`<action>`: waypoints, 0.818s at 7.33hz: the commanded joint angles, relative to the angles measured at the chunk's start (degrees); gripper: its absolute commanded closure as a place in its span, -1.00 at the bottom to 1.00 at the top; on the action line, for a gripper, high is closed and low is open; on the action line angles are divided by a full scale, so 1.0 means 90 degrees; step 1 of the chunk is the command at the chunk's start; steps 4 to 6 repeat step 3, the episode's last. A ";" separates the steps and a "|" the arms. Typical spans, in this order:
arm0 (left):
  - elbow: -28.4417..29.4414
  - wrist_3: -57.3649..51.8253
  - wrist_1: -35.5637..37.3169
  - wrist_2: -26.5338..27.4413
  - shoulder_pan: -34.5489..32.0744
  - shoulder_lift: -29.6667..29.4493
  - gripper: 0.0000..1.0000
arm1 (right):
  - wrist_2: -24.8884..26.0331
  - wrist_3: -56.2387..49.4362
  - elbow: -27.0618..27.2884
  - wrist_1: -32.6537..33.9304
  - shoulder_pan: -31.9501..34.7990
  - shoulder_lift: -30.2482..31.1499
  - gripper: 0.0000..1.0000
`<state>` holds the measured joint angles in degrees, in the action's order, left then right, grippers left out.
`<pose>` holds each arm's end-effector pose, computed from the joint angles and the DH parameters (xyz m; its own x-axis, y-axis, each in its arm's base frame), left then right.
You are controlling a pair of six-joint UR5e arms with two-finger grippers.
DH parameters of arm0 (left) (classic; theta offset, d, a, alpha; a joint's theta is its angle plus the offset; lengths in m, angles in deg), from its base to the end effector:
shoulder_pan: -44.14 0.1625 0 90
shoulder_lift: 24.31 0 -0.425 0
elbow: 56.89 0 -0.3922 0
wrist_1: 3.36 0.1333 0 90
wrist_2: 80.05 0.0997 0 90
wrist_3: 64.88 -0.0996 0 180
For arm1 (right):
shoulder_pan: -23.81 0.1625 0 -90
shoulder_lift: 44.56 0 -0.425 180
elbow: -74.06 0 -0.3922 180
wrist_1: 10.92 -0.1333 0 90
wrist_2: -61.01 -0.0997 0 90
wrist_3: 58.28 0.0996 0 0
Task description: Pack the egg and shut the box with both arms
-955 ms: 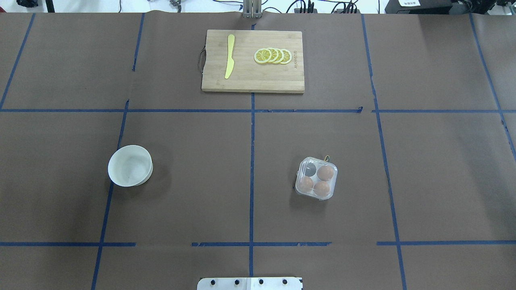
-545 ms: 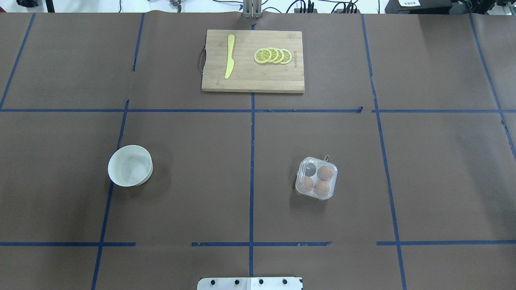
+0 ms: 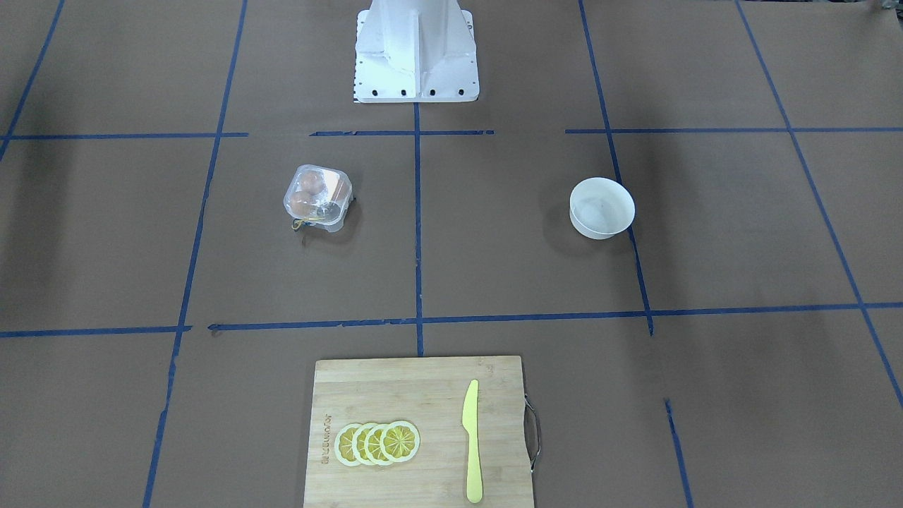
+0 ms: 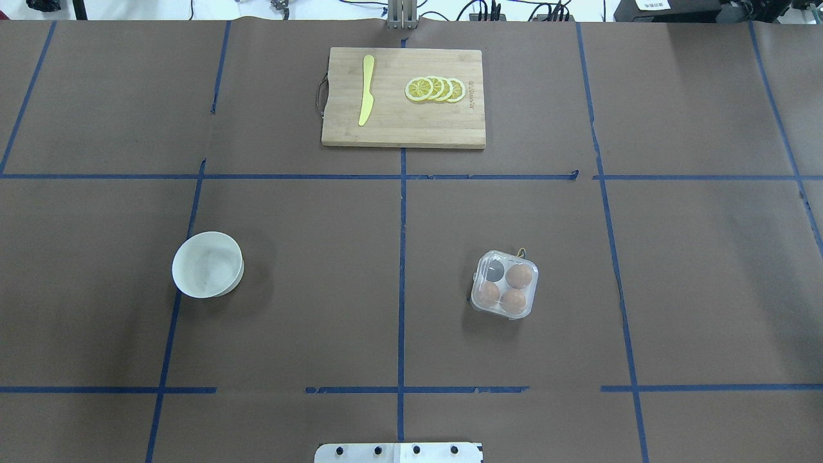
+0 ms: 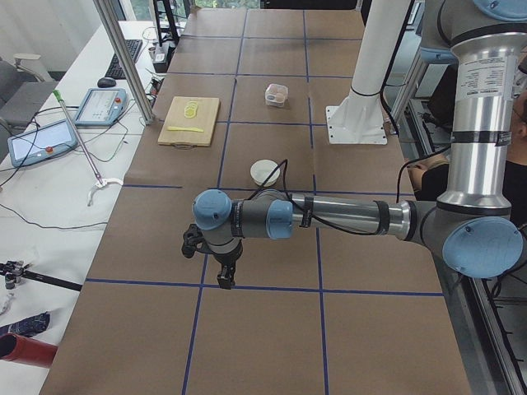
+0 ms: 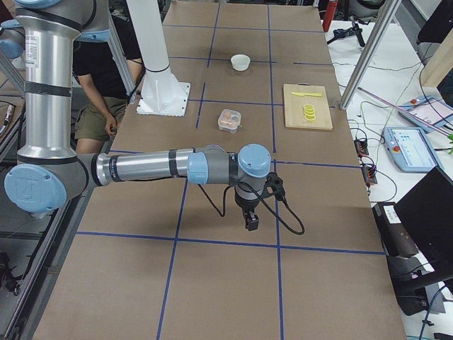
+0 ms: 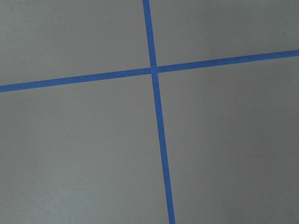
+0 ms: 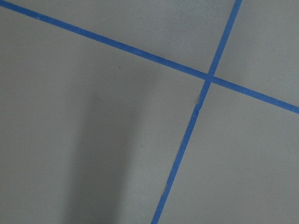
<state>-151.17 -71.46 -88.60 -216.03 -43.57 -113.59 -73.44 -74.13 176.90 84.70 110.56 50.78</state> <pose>-0.0423 -0.4864 0.6344 0.6858 0.1271 -0.7166 -0.1193 0.9909 0.0616 0.0379 -0.4541 0.6023 0.6689 -0.3335 0.6643 0.2488 0.9426 0.2227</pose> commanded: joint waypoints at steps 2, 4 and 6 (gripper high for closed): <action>-0.0042 -0.0030 -0.0011 -0.0018 -0.0077 -0.0050 -1.00 | -0.0023 0.0014 -0.0001 -0.0009 0.0000 -0.0007 -1.00; -0.0052 -0.0050 -0.0011 -0.0018 -0.0368 -0.0127 -1.00 | -0.0052 0.0023 0.0038 -0.0009 0.0000 -0.0056 -1.00; -0.0052 -0.0050 -0.0011 -0.0018 -0.0368 -0.0127 -1.00 | -0.0052 0.0023 0.0038 -0.0009 0.0000 -0.0056 -1.00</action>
